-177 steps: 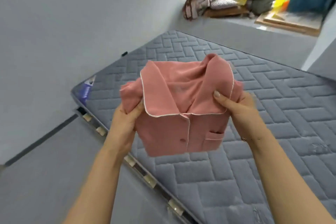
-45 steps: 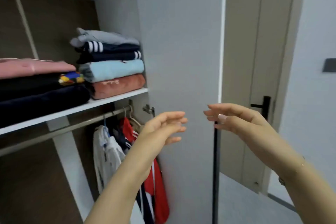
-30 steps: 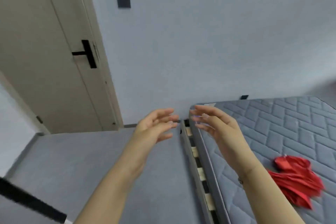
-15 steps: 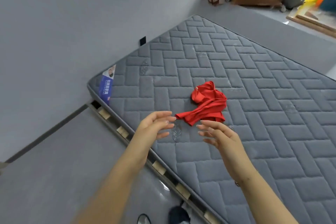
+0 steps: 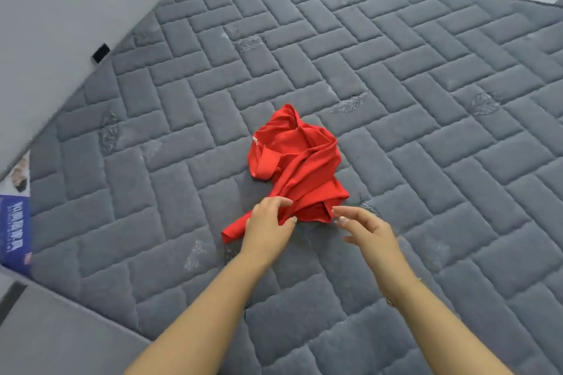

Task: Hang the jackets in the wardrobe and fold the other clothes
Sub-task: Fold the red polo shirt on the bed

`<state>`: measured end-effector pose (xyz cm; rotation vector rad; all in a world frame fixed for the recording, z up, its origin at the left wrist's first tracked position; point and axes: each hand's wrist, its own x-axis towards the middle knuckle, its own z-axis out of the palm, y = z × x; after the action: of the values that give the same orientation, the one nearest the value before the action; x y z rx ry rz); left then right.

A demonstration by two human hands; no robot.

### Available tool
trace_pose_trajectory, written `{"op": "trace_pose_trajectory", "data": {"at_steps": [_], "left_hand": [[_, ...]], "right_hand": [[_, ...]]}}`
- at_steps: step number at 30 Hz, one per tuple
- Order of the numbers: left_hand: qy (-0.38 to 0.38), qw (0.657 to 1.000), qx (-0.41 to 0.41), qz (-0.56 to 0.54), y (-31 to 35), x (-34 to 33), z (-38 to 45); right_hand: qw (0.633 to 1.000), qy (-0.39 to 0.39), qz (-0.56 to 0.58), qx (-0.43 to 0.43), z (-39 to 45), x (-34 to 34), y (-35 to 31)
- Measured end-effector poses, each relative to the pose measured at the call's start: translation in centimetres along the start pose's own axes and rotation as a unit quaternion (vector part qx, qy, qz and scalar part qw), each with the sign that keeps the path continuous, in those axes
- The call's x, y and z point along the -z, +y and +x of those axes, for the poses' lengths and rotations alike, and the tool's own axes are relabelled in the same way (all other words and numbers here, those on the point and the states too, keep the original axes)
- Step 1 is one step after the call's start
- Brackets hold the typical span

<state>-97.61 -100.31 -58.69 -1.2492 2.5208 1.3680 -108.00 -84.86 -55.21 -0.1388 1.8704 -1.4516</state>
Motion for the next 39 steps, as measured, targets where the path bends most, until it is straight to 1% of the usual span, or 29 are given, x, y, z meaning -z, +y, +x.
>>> {"op": "trace_pose_trajectory", "data": {"at_steps": [1,3,4,5,7,8,9,11,12,14,15,17,18,19,20,21,22,23,24,25,26,28,30,32,34,35,36,37,39], "left_hand": [[0.015,0.999,-0.018,0.044,-0.3,-1.2,2.6],[0.037,0.997,-0.029,0.066,-1.1,-3.3,7.3],[0.025,0.997,-0.027,0.069,-1.7,-4.5,9.5],[-0.003,0.996,-0.019,0.083,-2.2,-5.8,11.2],[-0.053,0.982,-0.028,0.178,-3.8,-7.9,13.2],[-0.051,0.971,-0.057,0.226,-4.5,-8.6,13.7],[-0.043,0.965,-0.097,0.238,-5.0,-9.0,13.8],[-0.061,0.966,-0.166,0.19,-5.3,-9.2,13.2],[-0.095,0.963,-0.19,0.166,-5.5,-9.2,12.3],[-0.202,0.941,-0.22,0.16,-6.3,-9.4,9.0],[-0.265,0.921,-0.23,0.172,-7.0,-9.5,6.6],[-0.384,0.864,-0.248,0.212,-9.0,-9.9,1.0],[-0.432,0.837,-0.248,0.225,-10.1,-10.1,-1.8],[-0.465,0.823,-0.233,0.228,-11.2,-10.1,-4.3],[-0.478,0.828,-0.204,0.211,-12.2,-9.9,-6.3],[-0.468,0.852,-0.164,0.167,-13.1,-9.6,-7.6],[-0.432,0.889,-0.118,0.098,-13.6,-9.4,-8.3],[-0.373,0.925,-0.064,0.027,-13.7,-9.1,-8.5],[-0.302,0.953,0.003,-0.033,-13.5,-8.9,-8.1],[-0.224,0.968,0.079,-0.086,-13.1,-8.8,-7.4],[-0.164,0.964,0.156,-0.136,-12.4,-9.0,-6.6],[-0.106,0.928,0.286,-0.216,-10.7,-9.8,-5.0],[-0.059,0.883,0.381,-0.266,-9.2,-11.1,-3.8],[0.003,0.84,0.443,-0.315,-8.0,-12.2,-3.0],[0.06,0.787,0.467,-0.399,-7.4,-12.9,-2.3],[0.077,0.76,0.464,-0.45,-7.0,-12.9,-2.1],[0.092,0.746,0.444,-0.487,-6.9,-12.5,-1.9],[0.109,0.747,0.415,-0.508,-6.8,-11.9,-1.8],[0.123,0.773,0.324,-0.532,-7.2,-10.0,-1.8]], "right_hand": [[1.0,0.01,0.007,-0.004,1.9,0.0,1.2],[0.999,0.028,0.016,-0.011,4.7,0.0,3.4],[0.999,0.04,0.02,-0.016,6.0,0.1,4.6],[0.998,0.053,0.025,-0.022,6.9,0.2,5.8],[0.996,0.077,0.034,-0.039,7.6,0.3,8.0],[0.994,0.086,0.036,-0.048,7.6,0.3,9.0],[0.993,0.097,0.039,-0.057,7.3,0.4,9.9],[0.988,0.124,0.042,-0.077,6.3,0.7,11.3],[0.985,0.141,0.043,-0.084,5.5,0.8,11.8],[0.976,0.184,0.055,-0.098,3.9,1.1,12.5],[0.971,0.206,0.064,-0.105,3.0,1.2,12.6],[0.962,0.238,0.065,-0.117,1.1,1.3,13.1],[0.959,0.245,0.057,-0.13,0.2,1.3,13.5],[0.957,0.248,0.048,-0.145,-0.6,1.2,13.9],[0.955,0.246,0.037,-0.161,-1.3,1.1,14.3],[0.954,0.241,0.022,-0.175,-1.8,1.0,14.7],[0.954,0.237,-0.002,-0.184,-2.3,0.8,15.2],[0.953,0.239,-0.034,-0.183,-2.6,0.7,15.5],[0.95,0.248,-0.071,-0.173,-2.7,0.6,15.7],[0.947,0.263,-0.105,-0.154,-2.6,0.5,15.8],[0.94,0.284,-0.131,-0.135,-2.3,0.5,15.9],[0.933,0.305,-0.15,-0.12,-0.9,0.8,16.1],[0.937,0.293,-0.123,-0.145,1.0,1.3,16.2],[0.942,0.276,-0.088,-0.168,2.4,1.5,16.1],[0.949,0.283,-0.02,-0.137,3.0,1.9,15.5],[0.954,0.277,0.015,-0.116,2.9,2.3,15.3],[0.96,0.258,0.037,-0.1,2.5,2.7,15.0],[0.969,0.231,0.038,-0.082,2.0,3.1,14.6],[0.988,0.136,-0.016,-0.07,0.2,3.6,14.3]]}}
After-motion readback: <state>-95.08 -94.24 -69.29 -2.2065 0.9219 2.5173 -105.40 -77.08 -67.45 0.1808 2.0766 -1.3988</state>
